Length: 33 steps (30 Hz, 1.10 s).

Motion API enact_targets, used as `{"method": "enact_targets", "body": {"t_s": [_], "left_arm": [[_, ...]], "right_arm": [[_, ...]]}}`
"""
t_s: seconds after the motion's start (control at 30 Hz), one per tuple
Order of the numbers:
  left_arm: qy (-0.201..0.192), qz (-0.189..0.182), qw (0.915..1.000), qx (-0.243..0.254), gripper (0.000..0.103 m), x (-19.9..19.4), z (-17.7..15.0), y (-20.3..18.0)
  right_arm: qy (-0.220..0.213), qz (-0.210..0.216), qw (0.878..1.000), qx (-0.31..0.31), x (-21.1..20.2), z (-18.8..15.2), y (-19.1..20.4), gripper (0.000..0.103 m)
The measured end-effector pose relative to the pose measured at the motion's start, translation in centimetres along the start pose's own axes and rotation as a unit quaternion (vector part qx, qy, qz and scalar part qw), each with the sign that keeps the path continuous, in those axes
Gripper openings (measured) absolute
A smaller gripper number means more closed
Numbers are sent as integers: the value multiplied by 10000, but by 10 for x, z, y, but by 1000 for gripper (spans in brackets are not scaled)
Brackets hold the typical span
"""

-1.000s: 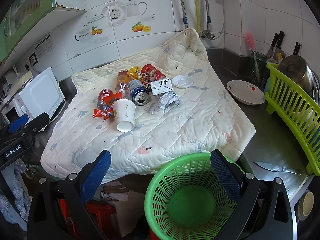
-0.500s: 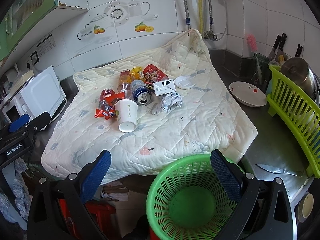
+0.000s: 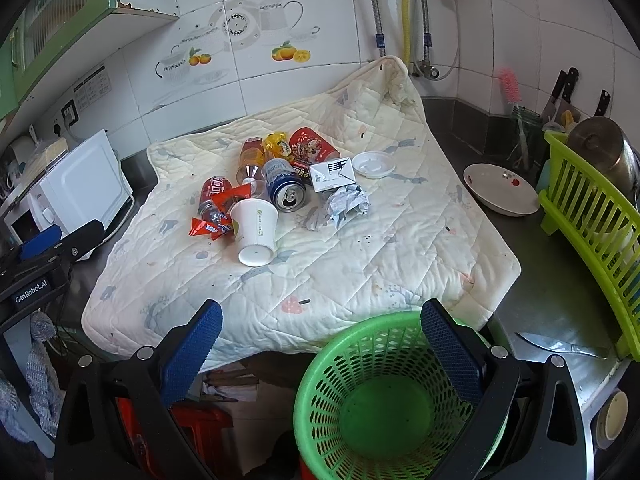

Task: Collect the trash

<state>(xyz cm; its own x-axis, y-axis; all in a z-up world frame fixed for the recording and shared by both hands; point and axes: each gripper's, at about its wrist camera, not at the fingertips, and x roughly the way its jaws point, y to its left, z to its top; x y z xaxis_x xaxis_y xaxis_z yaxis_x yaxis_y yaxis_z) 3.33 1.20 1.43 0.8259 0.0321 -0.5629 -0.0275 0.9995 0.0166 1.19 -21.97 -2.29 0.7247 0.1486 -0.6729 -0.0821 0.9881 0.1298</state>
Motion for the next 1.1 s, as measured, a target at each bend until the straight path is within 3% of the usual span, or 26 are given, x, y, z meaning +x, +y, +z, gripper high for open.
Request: {"method": "enact_targets", "body": {"t_s": [0.63, 1.1], "left_arm": [[192, 123, 9997, -69, 98, 36, 14, 19], [351, 298, 9986, -267, 98, 83, 37, 53]], "right_arm": [[220, 207, 9994, -159, 45, 18, 16, 97], [441, 527, 9961, -556, 110, 53, 53, 96]]}}
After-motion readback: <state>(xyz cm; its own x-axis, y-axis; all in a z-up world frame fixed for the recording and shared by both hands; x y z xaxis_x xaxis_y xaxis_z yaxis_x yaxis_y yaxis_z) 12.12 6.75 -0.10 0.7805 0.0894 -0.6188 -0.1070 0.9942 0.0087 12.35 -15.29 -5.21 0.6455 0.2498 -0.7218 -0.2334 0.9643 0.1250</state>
